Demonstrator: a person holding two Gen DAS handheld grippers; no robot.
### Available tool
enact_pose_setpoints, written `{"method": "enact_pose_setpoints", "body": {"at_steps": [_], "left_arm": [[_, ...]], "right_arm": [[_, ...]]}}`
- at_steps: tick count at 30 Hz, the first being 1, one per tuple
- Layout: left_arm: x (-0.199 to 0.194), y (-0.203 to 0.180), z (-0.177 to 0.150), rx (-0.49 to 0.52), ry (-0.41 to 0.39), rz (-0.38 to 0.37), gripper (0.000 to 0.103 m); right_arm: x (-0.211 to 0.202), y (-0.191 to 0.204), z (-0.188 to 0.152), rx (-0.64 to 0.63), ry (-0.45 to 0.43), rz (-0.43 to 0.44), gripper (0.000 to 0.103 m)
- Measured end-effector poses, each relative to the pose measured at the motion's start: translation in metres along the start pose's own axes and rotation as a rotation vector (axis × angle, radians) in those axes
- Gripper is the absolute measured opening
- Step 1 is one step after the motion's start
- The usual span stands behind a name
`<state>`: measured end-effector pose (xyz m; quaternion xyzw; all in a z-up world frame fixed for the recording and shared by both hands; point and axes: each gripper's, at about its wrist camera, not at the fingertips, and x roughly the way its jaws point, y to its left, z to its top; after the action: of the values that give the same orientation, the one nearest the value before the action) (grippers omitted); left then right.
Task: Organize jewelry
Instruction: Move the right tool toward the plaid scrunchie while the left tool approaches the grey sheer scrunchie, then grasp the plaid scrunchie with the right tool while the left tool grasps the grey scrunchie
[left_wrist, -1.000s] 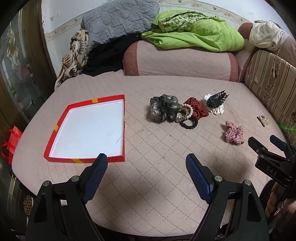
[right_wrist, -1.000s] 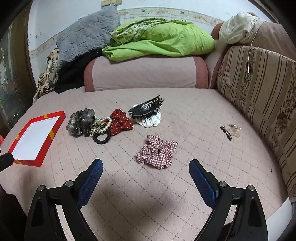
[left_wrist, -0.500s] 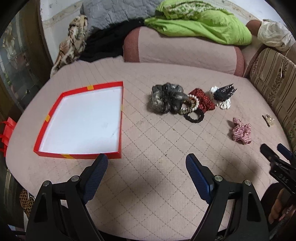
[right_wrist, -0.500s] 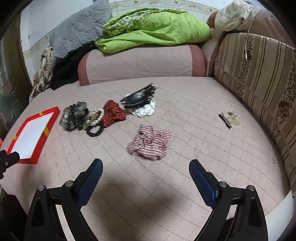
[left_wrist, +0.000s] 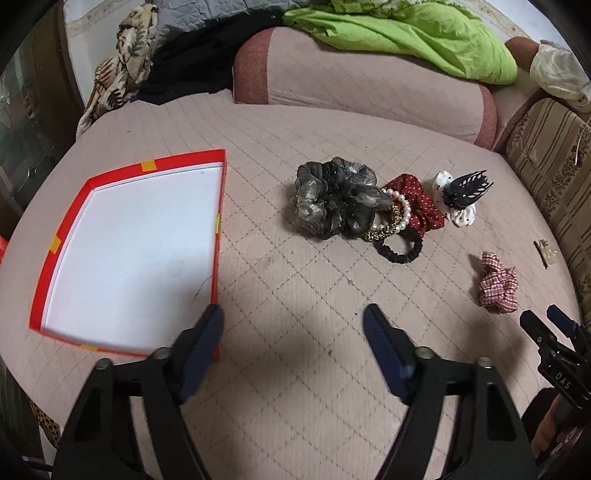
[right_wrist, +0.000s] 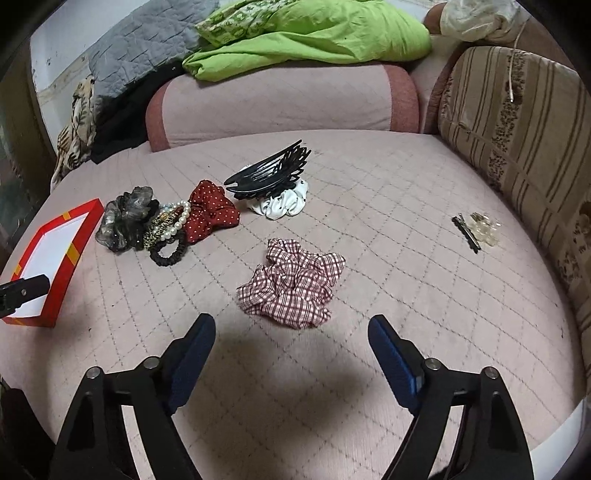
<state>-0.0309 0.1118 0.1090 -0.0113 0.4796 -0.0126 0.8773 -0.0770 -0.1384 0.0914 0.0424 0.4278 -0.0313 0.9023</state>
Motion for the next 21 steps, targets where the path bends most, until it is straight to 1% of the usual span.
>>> {"method": "enact_pose_setpoints", "body": {"at_steps": [2,11,17,19,21], "left_arm": [[0.008,-0.002,0.002,0.004,0.011,0.005,0.069],[0.031,0.001,0.011,-0.012,0.047,0.022,0.069],[0.038,0.003,0.019,-0.019,0.05,0.035,0.069],[0.04,0.007,0.025,-0.031,0.05,0.024,0.069],[0.039,0.016,0.037,-0.069,0.032,-0.004,0.069]], "right_arm": [[0.006,-0.001,0.003,0.0,0.008,-0.003,0.087],[0.026,-0.006,0.013,0.011,0.025,-0.011,0.087],[0.033,-0.011,0.018,0.024,0.025,-0.021,0.087],[0.035,-0.014,0.02,0.03,0.025,-0.02,0.087],[0.037,-0.016,0.021,0.035,0.026,-0.017,0.087]]}}
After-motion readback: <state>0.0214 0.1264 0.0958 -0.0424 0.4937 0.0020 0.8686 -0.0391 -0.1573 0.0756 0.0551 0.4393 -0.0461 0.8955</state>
